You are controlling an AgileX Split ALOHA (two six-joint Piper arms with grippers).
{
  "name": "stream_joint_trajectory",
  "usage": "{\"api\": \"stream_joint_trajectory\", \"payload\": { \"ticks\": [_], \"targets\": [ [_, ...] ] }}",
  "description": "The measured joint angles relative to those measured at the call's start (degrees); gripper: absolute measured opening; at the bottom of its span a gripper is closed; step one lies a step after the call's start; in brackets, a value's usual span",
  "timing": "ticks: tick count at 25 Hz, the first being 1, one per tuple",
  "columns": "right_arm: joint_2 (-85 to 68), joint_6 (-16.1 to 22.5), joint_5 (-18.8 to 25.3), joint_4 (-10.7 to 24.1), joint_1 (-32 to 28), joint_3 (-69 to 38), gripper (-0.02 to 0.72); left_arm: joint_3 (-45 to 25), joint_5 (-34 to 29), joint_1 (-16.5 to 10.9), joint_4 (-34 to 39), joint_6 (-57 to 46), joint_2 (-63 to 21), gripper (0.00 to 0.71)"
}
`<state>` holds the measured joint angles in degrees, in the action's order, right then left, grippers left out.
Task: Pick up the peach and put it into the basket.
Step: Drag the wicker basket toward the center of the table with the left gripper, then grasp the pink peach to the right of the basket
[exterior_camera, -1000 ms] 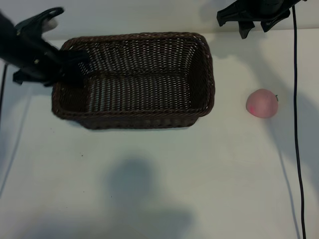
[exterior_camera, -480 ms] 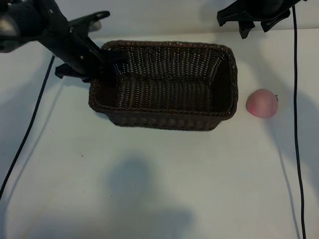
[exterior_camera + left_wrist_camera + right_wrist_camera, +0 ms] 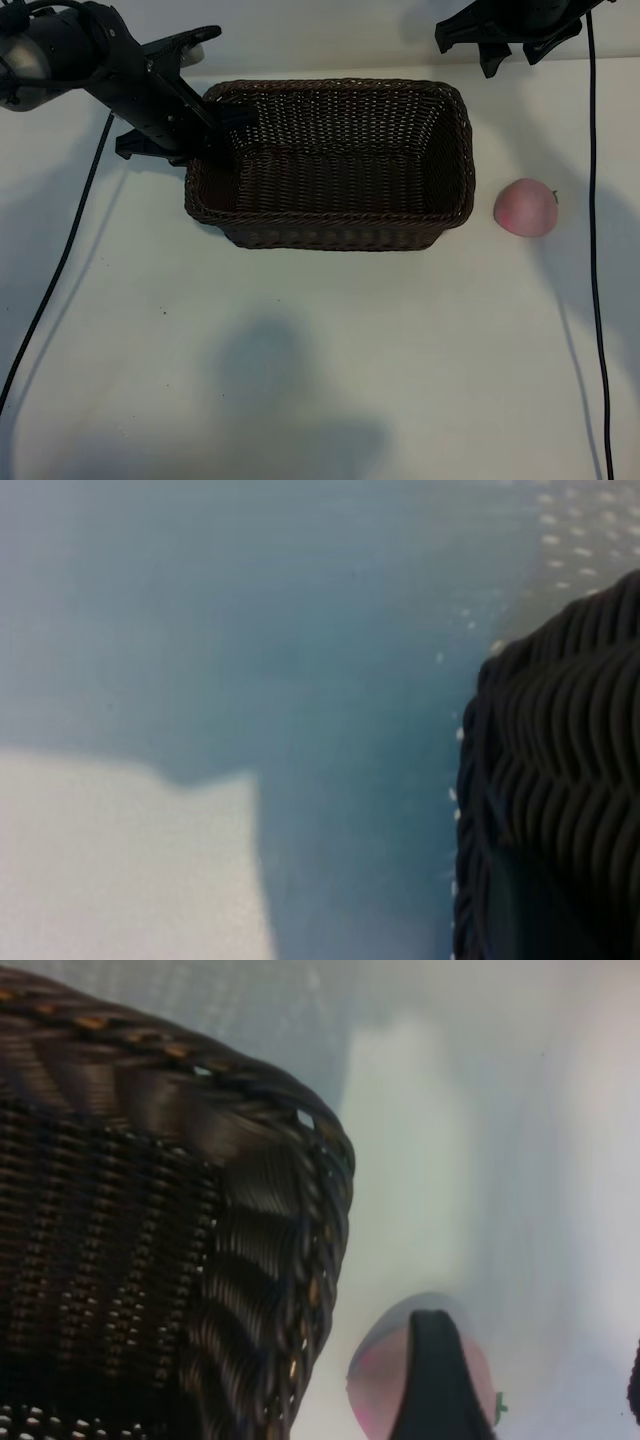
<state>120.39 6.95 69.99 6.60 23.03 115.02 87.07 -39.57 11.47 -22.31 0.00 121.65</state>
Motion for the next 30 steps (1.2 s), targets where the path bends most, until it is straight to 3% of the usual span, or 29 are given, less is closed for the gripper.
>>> {"api": "stream_joint_trajectory", "payload": {
  "ticks": [3, 10, 13, 18, 30],
  "targets": [
    [0.0, 0.0, 0.0, 0.0, 0.0, 0.0, 0.455, 0.0, 0.3, 0.0, -0.4, 0.0, 0.0, 0.190],
    [0.0, 0.0, 0.0, 0.0, 0.0, 0.0, 0.455, 0.1, -0.7, 0.0, -0.9, -0.4, -0.2, 0.504],
    [0.0, 0.0, 0.0, 0.0, 0.0, 0.0, 0.455, 0.1, -2.0, -0.2, -0.8, -0.4, -1.3, 0.603],
    [0.0, 0.0, 0.0, 0.0, 0.0, 0.0, 0.455, 0.2, -4.9, -1.1, 3.9, -2.6, -5.9, 0.640],
    [0.0, 0.0, 0.0, 0.2, 0.0, 0.0, 0.455, 0.4, -15.0, -1.1, 17.5, -8.1, -18.0, 0.615]
  ]
}}
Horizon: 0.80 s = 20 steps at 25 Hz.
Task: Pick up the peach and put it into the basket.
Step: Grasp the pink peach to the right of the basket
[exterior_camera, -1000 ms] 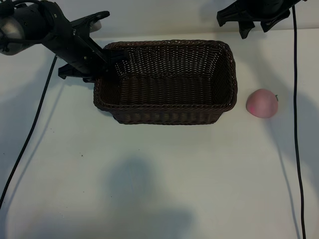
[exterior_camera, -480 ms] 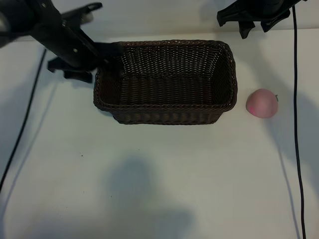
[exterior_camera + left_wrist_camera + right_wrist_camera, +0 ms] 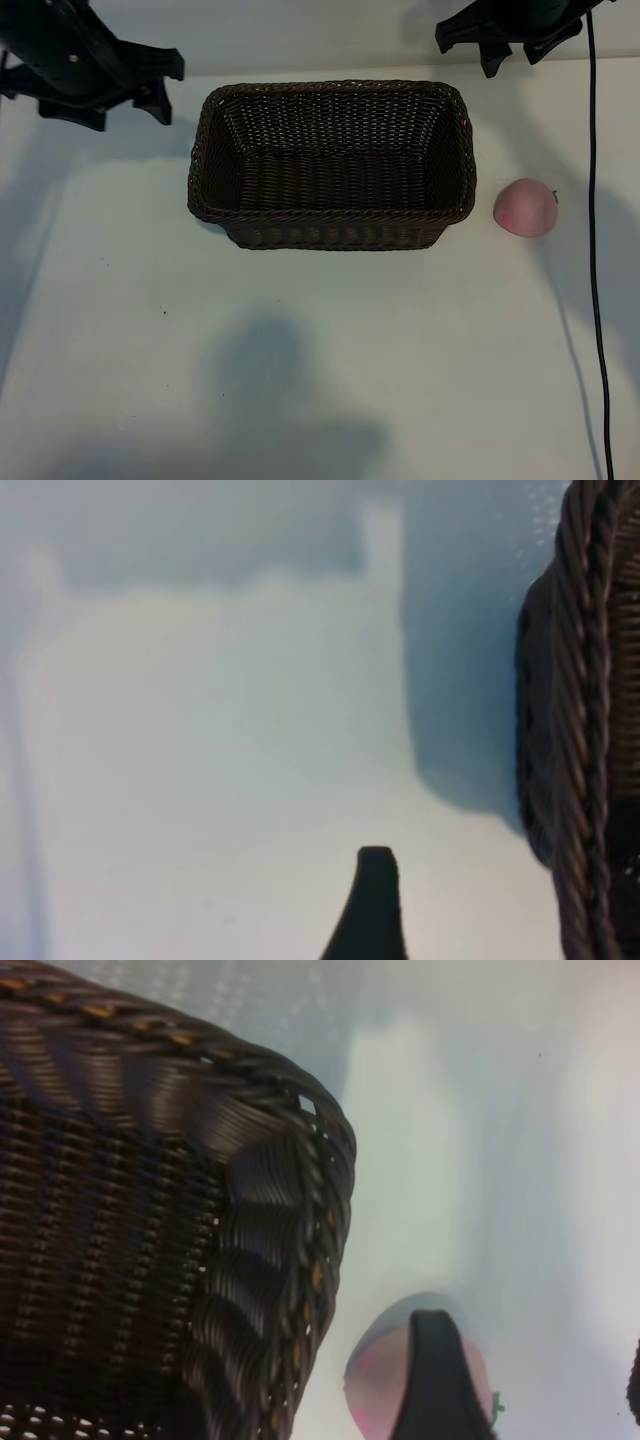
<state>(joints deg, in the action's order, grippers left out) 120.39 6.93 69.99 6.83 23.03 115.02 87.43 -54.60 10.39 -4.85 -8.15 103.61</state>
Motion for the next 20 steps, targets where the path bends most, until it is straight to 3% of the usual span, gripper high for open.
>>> {"api": "stream_joint_trajectory", "payload": {
  "ticks": [11, 20],
  "targets": [
    [-4.6, 0.0, 0.1, -1.5, -0.8, 0.0, 0.484, 0.0, -3.0, 0.0, 0.6, -0.2, -1.1, 0.591],
    [-10.7, -1.7, -0.1, -4.7, -9.1, -7.7, 0.484, 0.0, -3.3, 0.0, 0.7, -0.1, -1.1, 0.591]
  ]
}}
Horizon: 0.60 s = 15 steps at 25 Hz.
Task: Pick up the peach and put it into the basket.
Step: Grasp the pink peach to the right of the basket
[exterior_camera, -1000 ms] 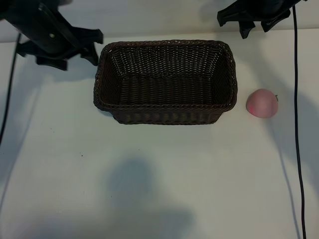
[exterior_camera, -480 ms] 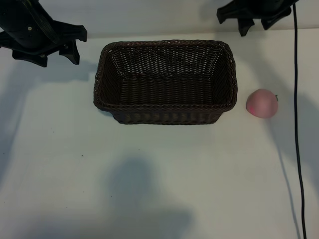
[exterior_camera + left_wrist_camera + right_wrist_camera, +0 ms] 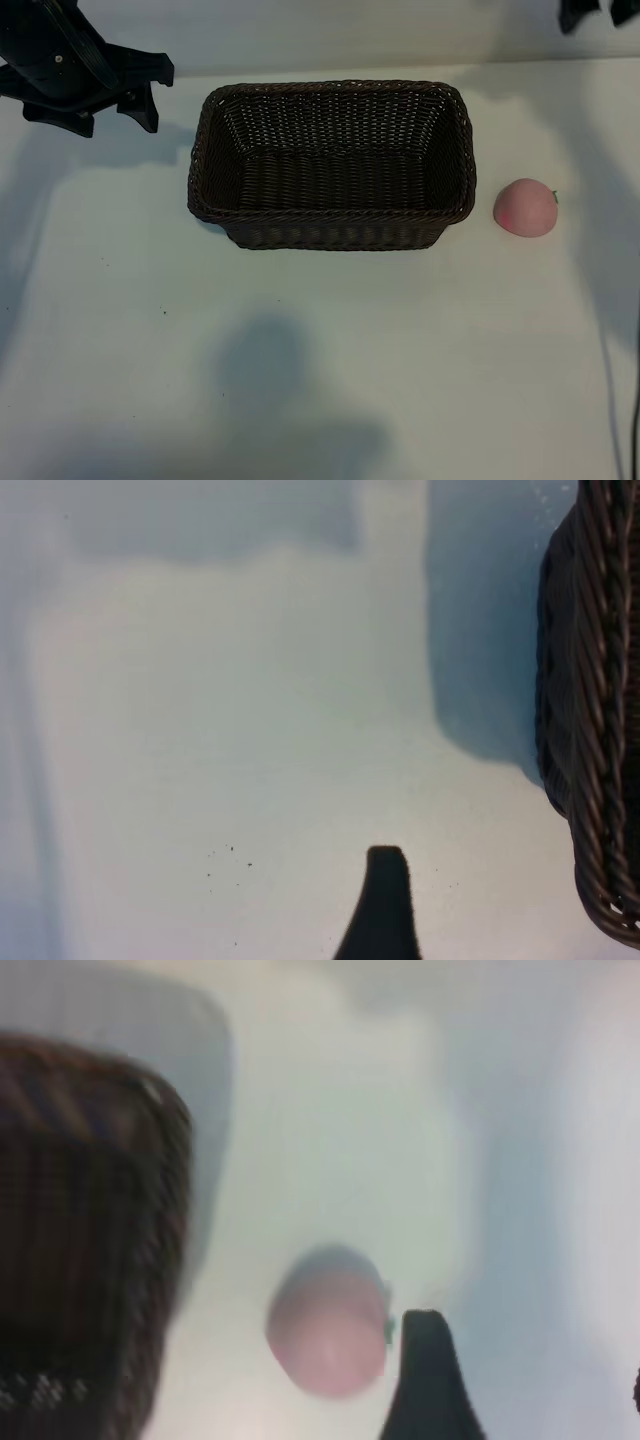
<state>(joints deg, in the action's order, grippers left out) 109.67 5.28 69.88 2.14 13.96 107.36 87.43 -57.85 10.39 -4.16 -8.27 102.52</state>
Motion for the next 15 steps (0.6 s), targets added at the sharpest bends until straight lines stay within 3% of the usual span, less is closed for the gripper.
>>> {"api": "stream_joint_trajectory", "payload": {
  "ticks": [5, 8, 15],
  "targets": [
    [0.0, -2.2, -1.4, -3.8, -1.2, -10.4, 0.484, 0.0, 0.1, 0.0, 0.0, 0.0, 0.0, 0.589],
    [0.0, -2.8, -7.6, -6.0, -1.2, -16.2, 0.484, 0.0, 0.2, 0.0, 0.1, 0.0, 0.0, 0.589],
    [0.0, -2.8, -21.4, -6.7, -1.2, -27.3, 0.484, 0.0, 0.3, 0.0, 0.2, 0.0, 0.0, 0.589]
  ]
}}
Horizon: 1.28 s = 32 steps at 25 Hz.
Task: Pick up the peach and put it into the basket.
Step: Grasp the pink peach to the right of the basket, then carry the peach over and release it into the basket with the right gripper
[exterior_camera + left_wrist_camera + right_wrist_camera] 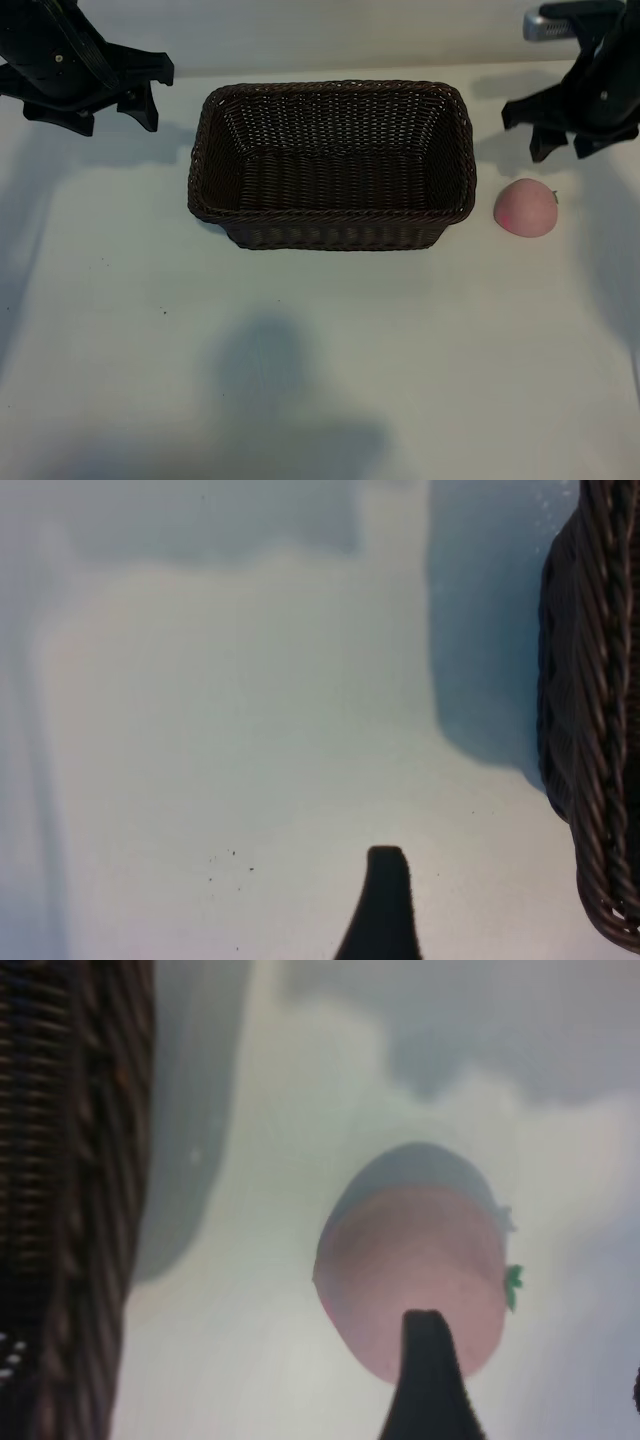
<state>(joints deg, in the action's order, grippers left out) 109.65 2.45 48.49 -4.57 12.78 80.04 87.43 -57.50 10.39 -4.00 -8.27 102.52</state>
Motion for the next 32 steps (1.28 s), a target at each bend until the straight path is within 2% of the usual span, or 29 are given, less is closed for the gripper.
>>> {"api": "stream_joint_trajectory", "payload": {
  "ticks": [5, 10, 16, 18, 21, 23, 25, 27, 32],
  "targets": [
    [0.0, 0.0, -6.0, -0.2, 0.0, -4.9, 0.484, 0.0, 0.0, 0.0, 0.0, 0.0, 0.0, 0.589],
    [1.3, -1.2, -7.6, -2.3, 0.0, -6.1, 0.484, 0.0, 0.2, 0.0, 0.0, 0.1, 0.0, 0.589],
    [4.5, -4.6, -8.4, -6.8, 0.0, -6.1, 0.467, 0.0, 0.2, 0.0, 0.0, 0.1, 0.0, 0.589],
    [5.3, -4.9, -8.4, -7.3, 0.0, -6.1, 0.407, 0.0, 0.2, 0.0, 0.0, 0.1, 0.0, 0.589],
    [5.5, -4.7, -8.4, -7.4, 0.0, -6.1, 0.183, 0.0, 0.2, 0.0, 0.0, 0.1, 0.0, 0.589],
    [5.5, -4.5, -8.4, -7.4, 0.0, -6.1, 0.083, 0.0, 0.2, 0.0, 0.0, 0.1, 0.0, 0.589],
    [5.5, -4.5, -8.2, -7.4, 0.0, -6.1, 0.048, 0.0, 0.2, 0.0, 0.0, 0.1, 0.0, 0.589],
    [5.3, -4.5, -7.0, -7.4, 0.0, -5.7, 0.045, 0.0, 0.2, 0.0, 0.0, 0.1, 0.0, 0.589],
    [3.0, -4.5, 2.3, -7.2, 0.0, 0.9, 0.045, 0.0, 0.2, 0.0, 0.0, 0.1, 0.0, 0.589]
  ]
}}
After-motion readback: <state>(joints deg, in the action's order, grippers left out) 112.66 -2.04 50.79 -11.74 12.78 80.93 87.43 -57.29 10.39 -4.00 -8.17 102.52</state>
